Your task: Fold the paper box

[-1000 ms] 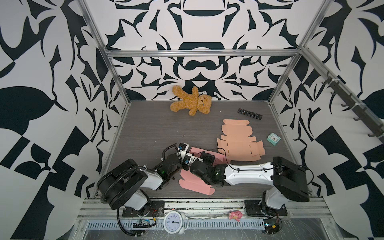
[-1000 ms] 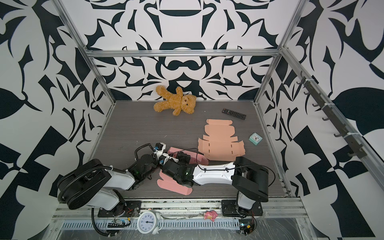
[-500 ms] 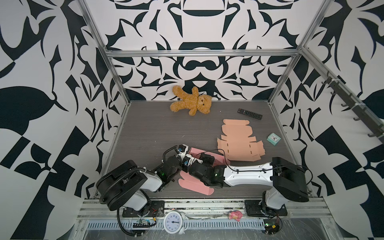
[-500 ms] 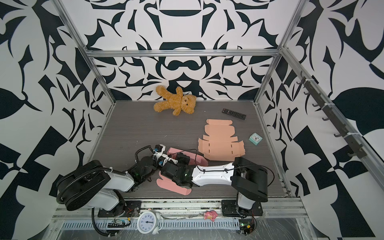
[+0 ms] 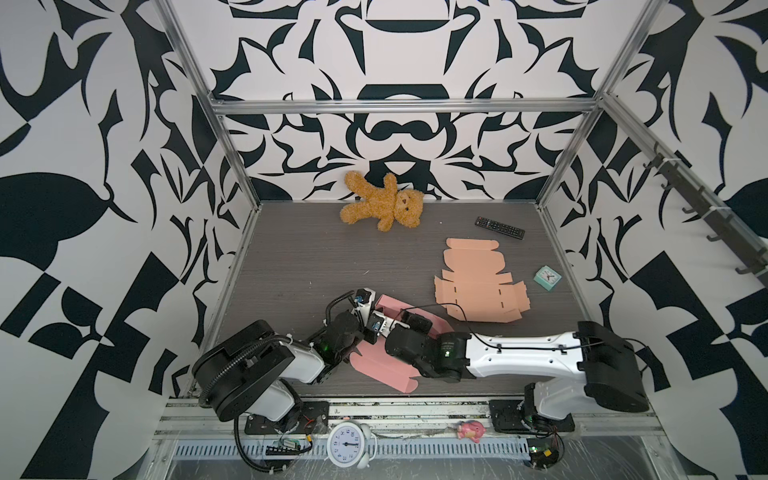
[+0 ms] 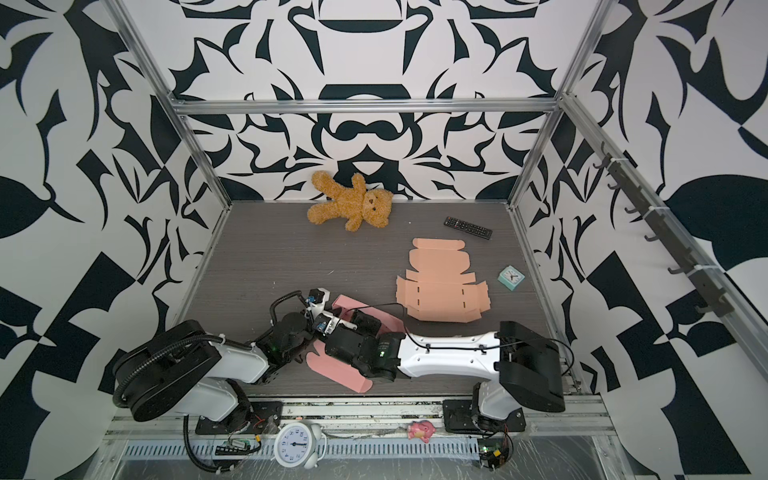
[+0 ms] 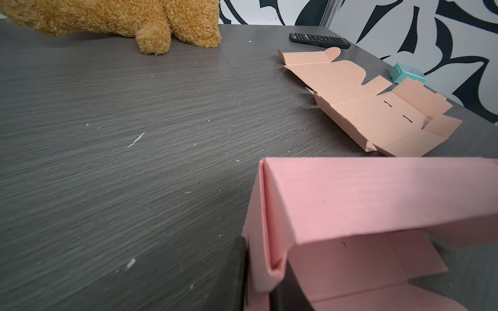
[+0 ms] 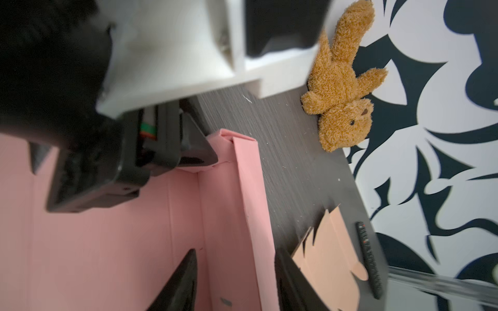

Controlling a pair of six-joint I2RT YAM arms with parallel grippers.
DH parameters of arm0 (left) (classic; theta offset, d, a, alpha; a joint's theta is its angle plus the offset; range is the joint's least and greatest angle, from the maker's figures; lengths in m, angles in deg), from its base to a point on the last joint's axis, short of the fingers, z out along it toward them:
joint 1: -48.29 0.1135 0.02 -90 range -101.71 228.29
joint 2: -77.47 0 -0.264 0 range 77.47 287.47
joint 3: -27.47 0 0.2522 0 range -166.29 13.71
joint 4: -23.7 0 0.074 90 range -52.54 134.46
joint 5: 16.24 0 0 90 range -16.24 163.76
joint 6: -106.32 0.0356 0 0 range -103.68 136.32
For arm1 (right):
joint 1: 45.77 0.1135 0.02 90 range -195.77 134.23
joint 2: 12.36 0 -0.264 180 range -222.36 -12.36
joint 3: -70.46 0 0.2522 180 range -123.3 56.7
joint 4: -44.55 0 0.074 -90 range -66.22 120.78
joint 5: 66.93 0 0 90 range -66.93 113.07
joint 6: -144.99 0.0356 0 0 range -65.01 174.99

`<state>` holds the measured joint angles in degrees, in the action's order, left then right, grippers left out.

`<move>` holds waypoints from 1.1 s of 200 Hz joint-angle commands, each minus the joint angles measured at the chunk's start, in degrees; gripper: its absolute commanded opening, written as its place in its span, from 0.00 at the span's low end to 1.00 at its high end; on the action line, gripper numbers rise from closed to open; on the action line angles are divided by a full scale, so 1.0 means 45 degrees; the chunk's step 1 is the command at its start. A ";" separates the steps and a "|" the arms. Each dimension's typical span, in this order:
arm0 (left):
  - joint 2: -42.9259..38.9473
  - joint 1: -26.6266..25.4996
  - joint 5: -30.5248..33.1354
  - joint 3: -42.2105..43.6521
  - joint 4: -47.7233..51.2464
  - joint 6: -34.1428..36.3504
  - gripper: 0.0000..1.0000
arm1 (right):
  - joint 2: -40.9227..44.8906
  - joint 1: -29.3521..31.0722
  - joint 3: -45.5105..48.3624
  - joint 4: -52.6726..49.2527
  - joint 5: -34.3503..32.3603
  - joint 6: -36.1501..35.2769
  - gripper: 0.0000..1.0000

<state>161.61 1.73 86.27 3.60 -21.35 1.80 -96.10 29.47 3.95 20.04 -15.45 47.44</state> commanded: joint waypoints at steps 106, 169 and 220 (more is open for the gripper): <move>0.0476 -0.0062 -0.0134 -0.0203 -0.0239 0.0521 0.19 | 0.1192 -0.5413 -0.0606 -0.0107 0.8981 0.6603 0.58; 0.0487 -0.0193 0.0067 -0.0212 -0.0233 0.0656 0.20 | -0.0816 -0.6285 -0.1216 0.0811 1.0774 0.7303 0.56; 0.0441 -0.0190 0.0071 -0.0349 -0.0262 0.0751 0.20 | -0.1776 -0.6721 -0.1380 0.1609 1.2117 0.7789 0.54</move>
<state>163.42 1.14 86.45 3.43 -21.87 4.44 -103.32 -0.37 -0.18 24.74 35.21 80.70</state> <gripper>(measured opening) 0.197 0.540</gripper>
